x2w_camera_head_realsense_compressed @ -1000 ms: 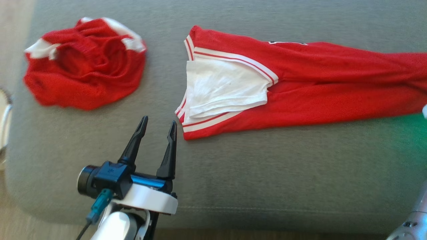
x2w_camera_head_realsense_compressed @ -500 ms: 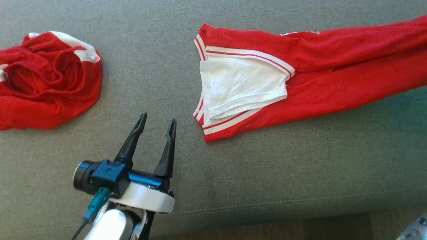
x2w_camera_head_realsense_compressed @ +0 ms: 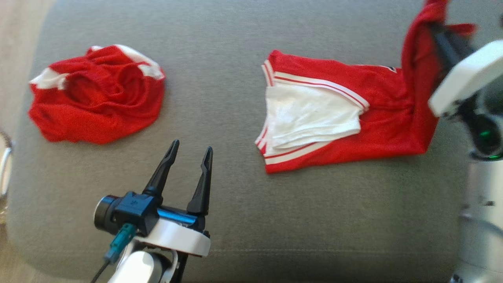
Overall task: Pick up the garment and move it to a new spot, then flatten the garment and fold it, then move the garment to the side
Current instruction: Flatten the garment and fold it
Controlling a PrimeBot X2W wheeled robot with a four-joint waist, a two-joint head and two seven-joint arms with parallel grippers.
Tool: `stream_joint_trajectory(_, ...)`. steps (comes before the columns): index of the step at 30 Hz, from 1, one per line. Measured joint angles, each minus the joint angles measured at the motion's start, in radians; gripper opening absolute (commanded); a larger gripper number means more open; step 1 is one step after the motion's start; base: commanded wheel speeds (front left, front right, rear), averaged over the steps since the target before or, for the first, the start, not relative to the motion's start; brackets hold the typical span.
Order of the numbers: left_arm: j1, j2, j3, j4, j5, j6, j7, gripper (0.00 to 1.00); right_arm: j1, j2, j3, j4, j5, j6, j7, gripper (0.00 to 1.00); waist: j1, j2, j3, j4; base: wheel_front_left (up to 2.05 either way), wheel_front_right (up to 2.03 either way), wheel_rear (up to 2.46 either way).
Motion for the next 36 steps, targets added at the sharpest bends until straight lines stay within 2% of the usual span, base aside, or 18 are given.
stream_joint_trajectory(3,0.002,-0.002,-0.007,0.009,-0.001,0.0,0.0,1.0,0.011,0.0,0.076,0.055,0.052,0.0,-0.044,0.0,0.0,0.0,-0.015,0.04,0.0,0.0,0.0)
stream_joint_trajectory(7,0.005,-0.014,-0.035,0.031,-0.016,-0.01,0.005,1.0,0.028,0.0,0.147,0.135,0.034,0.0,-0.126,0.0,0.0,0.0,-0.034,0.101,0.0,0.0,0.0)
stream_joint_trajectory(14,0.017,-0.022,-0.059,0.047,-0.016,-0.01,0.015,1.0,0.044,-0.001,0.241,0.356,0.044,0.0,-0.215,0.0,0.0,0.0,-0.052,0.207,0.0,0.0,0.0)
stream_joint_trajectory(15,0.017,-0.023,-0.059,0.049,-0.016,-0.01,0.015,1.0,0.044,0.0,0.254,0.382,0.032,0.0,-0.224,0.04,0.0,0.0,-0.053,0.219,0.0,0.0,0.0)
stream_joint_trajectory(16,0.017,-0.024,-0.059,0.05,-0.016,-0.01,0.015,1.0,0.044,0.0,0.266,0.403,0.015,0.0,-0.234,0.12,0.0,0.0,-0.054,0.229,0.0,0.0,0.0)
stream_joint_trajectory(17,0.017,-0.025,-0.059,0.051,-0.016,-0.01,0.015,1.0,0.043,0.0,0.277,0.423,0.0,0.0,-0.244,0.31,0.0,0.0,-0.054,0.236,0.0,0.0,0.0)
stream_joint_trajectory(18,0.017,-0.027,-0.06,0.052,-0.017,-0.01,0.015,1.0,0.043,0.0,0.283,0.44,-0.009,0.0,-0.253,0.75,0.0001,0.0,-0.053,0.242,0.0,0.0,0.0)
stream_joint_trajectory(19,0.017,-0.028,-0.06,0.054,-0.021,-0.01,0.015,1.0,0.043,0.0,0.283,0.454,-0.01,0.0,-0.268,1.0,0.0001,0.0,-0.053,0.246,0.0,0.0,0.0)
stream_joint_trajectory(23,0.018,-0.026,-0.057,0.062,-0.025,-0.009,0.015,1.0,0.039,0.0,0.271,0.466,-0.007,0.0,-0.336,1.0,0.0001,0.0,-0.056,0.234,0.0,0.0,0.0)
stream_joint_trajectory(26,0.02,-0.023,-0.053,0.061,-0.025,0.001,0.015,1.0,0.034,0.0,0.221,0.427,-0.032,0.0,-0.365,1.0,0.0001,0.0,-0.064,0.208,0.0,0.0,0.0)
stream_joint_trajectory(31,0.046,-0.016,-0.016,0.039,-0.036,0.028,0.013,1.0,0.053,0.0,0.166,0.286,-0.073,0.0,-0.375,1.0,0.0001,0.0,-0.086,0.143,0.0,0.0,0.0)
stream_joint_trajectory(36,0.064,-0.003,0.017,0.023,-0.052,0.049,0.013,1.0,0.175,-0.002,0.11,0.127,-0.137,0.0,-0.415,1.0,0.0001,0.0,-0.111,0.067,0.0,0.0,0.0)
